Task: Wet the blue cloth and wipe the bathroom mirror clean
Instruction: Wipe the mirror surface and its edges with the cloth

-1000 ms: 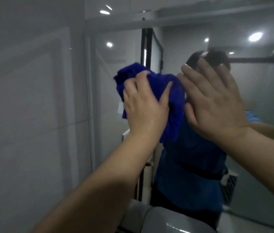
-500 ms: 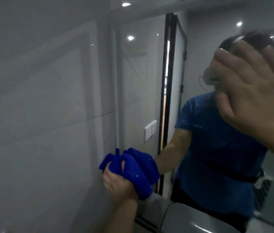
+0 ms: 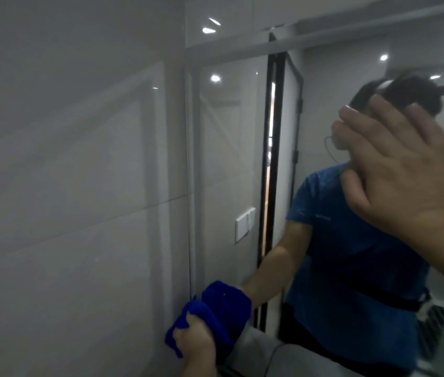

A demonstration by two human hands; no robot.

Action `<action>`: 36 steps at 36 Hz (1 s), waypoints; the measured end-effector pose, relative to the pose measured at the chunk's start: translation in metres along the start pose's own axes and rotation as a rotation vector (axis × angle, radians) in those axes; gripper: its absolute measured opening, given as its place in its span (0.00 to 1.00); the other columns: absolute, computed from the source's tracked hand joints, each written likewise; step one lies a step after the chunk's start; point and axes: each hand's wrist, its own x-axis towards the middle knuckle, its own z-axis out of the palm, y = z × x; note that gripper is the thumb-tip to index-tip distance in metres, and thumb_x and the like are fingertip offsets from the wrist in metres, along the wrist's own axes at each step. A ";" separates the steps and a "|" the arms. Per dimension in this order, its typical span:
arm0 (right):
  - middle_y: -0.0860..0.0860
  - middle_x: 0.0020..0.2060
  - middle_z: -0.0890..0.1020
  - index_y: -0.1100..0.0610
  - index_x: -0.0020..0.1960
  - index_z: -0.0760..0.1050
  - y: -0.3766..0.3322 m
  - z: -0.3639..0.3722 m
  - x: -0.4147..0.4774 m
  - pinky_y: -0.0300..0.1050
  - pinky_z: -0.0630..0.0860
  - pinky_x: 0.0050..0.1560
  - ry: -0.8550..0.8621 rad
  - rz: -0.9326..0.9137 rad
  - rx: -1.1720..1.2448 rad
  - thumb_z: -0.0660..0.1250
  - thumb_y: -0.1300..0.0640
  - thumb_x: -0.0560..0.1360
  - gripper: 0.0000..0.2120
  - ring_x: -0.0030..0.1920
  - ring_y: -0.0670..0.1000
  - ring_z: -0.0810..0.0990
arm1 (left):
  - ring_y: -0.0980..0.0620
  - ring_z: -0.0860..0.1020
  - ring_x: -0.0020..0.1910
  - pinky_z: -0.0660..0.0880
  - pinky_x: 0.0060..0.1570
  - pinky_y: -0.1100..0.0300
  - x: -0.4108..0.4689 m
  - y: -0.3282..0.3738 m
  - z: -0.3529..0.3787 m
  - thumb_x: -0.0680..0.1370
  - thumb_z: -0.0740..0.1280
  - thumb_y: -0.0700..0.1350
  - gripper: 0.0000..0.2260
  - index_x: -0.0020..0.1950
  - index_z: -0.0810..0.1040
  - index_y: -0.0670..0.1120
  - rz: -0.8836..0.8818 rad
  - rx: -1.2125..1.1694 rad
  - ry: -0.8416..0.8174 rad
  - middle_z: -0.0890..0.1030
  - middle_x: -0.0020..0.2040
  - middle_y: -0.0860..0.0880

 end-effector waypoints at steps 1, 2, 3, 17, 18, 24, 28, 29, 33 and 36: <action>0.55 0.82 0.70 0.58 0.81 0.69 0.000 -0.001 0.000 0.68 0.58 0.82 -0.001 0.003 0.003 0.55 0.50 0.81 0.30 0.84 0.61 0.63 | 0.29 0.76 0.69 0.73 0.69 0.42 -0.006 0.007 -0.001 0.87 0.64 0.45 0.24 0.77 0.68 0.29 0.016 0.007 0.003 0.75 0.72 0.29; 0.55 0.82 0.69 0.58 0.81 0.69 0.000 -0.001 0.000 0.68 0.57 0.82 -0.001 0.003 0.006 0.56 0.50 0.81 0.30 0.84 0.61 0.63 | 0.30 0.76 0.69 0.73 0.69 0.42 -0.011 0.013 0.000 0.87 0.64 0.46 0.24 0.76 0.70 0.29 0.050 0.003 0.002 0.76 0.71 0.29; 0.55 0.82 0.69 0.57 0.81 0.69 0.000 -0.001 0.001 0.68 0.57 0.82 -0.002 0.001 0.005 0.56 0.50 0.81 0.30 0.84 0.61 0.63 | 0.30 0.77 0.68 0.73 0.68 0.42 -0.019 0.020 0.000 0.87 0.64 0.46 0.23 0.74 0.72 0.30 0.083 0.019 -0.019 0.77 0.69 0.29; 0.55 0.82 0.69 0.57 0.81 0.69 0.001 0.002 0.002 0.69 0.57 0.82 -0.018 0.005 0.001 0.55 0.48 0.81 0.31 0.84 0.61 0.62 | 0.38 0.73 0.72 0.66 0.75 0.48 -0.095 0.138 0.061 0.78 0.64 0.54 0.28 0.75 0.73 0.40 0.950 -0.021 -0.036 0.75 0.73 0.39; 0.55 0.82 0.69 0.58 0.81 0.69 0.001 0.003 0.002 0.69 0.57 0.82 -0.012 0.002 0.002 0.55 0.48 0.81 0.31 0.84 0.61 0.62 | 0.39 0.74 0.72 0.66 0.74 0.50 -0.098 0.154 0.067 0.78 0.63 0.55 0.28 0.74 0.74 0.39 1.034 -0.022 -0.031 0.76 0.72 0.39; 0.56 0.81 0.71 0.58 0.80 0.71 0.001 0.006 0.002 0.69 0.58 0.81 0.010 -0.009 -0.013 0.57 0.49 0.81 0.30 0.83 0.61 0.64 | 0.43 0.72 0.74 0.62 0.75 0.55 -0.144 0.258 0.099 0.82 0.67 0.49 0.22 0.74 0.75 0.42 1.381 -0.048 -0.055 0.76 0.73 0.42; 0.55 0.81 0.70 0.57 0.81 0.71 0.003 0.003 0.002 0.69 0.58 0.81 0.012 -0.015 -0.018 0.58 0.49 0.81 0.29 0.83 0.61 0.64 | 0.45 0.76 0.71 0.69 0.75 0.50 -0.191 0.338 0.125 0.82 0.66 0.51 0.21 0.73 0.77 0.43 1.606 -0.082 -0.141 0.79 0.70 0.44; 0.55 0.81 0.70 0.57 0.81 0.71 0.004 0.003 0.002 0.69 0.59 0.81 0.008 -0.018 -0.015 0.58 0.49 0.82 0.29 0.83 0.61 0.64 | 0.48 0.78 0.69 0.73 0.72 0.49 -0.200 0.354 0.128 0.81 0.65 0.52 0.21 0.72 0.77 0.44 1.652 -0.077 -0.158 0.80 0.68 0.47; 0.55 0.81 0.71 0.57 0.81 0.70 0.005 0.005 0.001 0.69 0.59 0.81 0.016 -0.013 -0.016 0.58 0.49 0.81 0.29 0.84 0.61 0.64 | 0.53 0.80 0.59 0.79 0.61 0.53 -0.211 0.378 0.133 0.80 0.63 0.54 0.19 0.67 0.80 0.47 1.766 -0.091 -0.137 0.81 0.61 0.52; 0.54 0.81 0.71 0.56 0.81 0.71 0.005 0.006 0.001 0.69 0.60 0.81 0.031 -0.023 -0.023 0.60 0.50 0.80 0.30 0.83 0.61 0.65 | 0.51 0.79 0.62 0.76 0.66 0.51 -0.184 0.367 0.133 0.81 0.65 0.49 0.17 0.67 0.80 0.43 1.824 -0.130 -0.164 0.82 0.63 0.48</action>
